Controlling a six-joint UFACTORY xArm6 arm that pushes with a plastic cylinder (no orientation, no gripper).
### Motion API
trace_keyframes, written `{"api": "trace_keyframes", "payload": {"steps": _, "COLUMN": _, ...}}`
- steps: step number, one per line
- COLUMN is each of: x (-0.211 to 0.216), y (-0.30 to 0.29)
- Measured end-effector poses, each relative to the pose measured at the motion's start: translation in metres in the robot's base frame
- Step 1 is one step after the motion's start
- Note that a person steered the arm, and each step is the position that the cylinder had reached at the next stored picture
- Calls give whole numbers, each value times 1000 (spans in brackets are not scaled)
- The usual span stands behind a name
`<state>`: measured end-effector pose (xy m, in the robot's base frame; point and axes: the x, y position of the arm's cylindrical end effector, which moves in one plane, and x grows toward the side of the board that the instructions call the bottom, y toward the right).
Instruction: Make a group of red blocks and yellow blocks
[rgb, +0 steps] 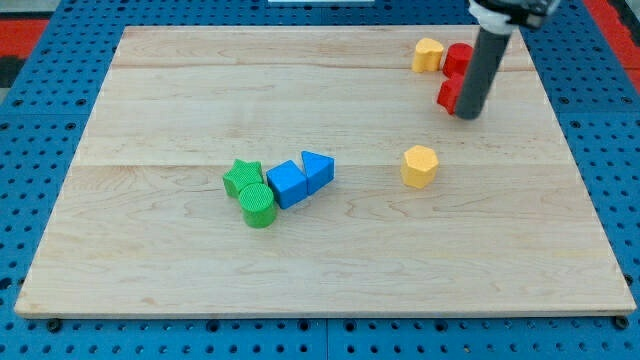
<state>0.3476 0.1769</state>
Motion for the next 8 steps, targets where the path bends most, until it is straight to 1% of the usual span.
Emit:
{"api": "trace_keyframes", "payload": {"steps": 1, "x": -33, "y": -13}}
{"api": "trace_keyframes", "payload": {"steps": 2, "x": 34, "y": -1}}
{"api": "trace_keyframes", "payload": {"steps": 3, "x": 125, "y": 3}}
{"api": "trace_keyframes", "payload": {"steps": 4, "x": 178, "y": -25}}
{"api": "trace_keyframes", "payload": {"steps": 5, "x": 162, "y": -77}}
{"api": "trace_keyframes", "payload": {"steps": 6, "x": 100, "y": -90}}
{"api": "trace_keyframes", "payload": {"steps": 7, "x": 49, "y": -82}}
{"api": "trace_keyframes", "payload": {"steps": 8, "x": 93, "y": -75}}
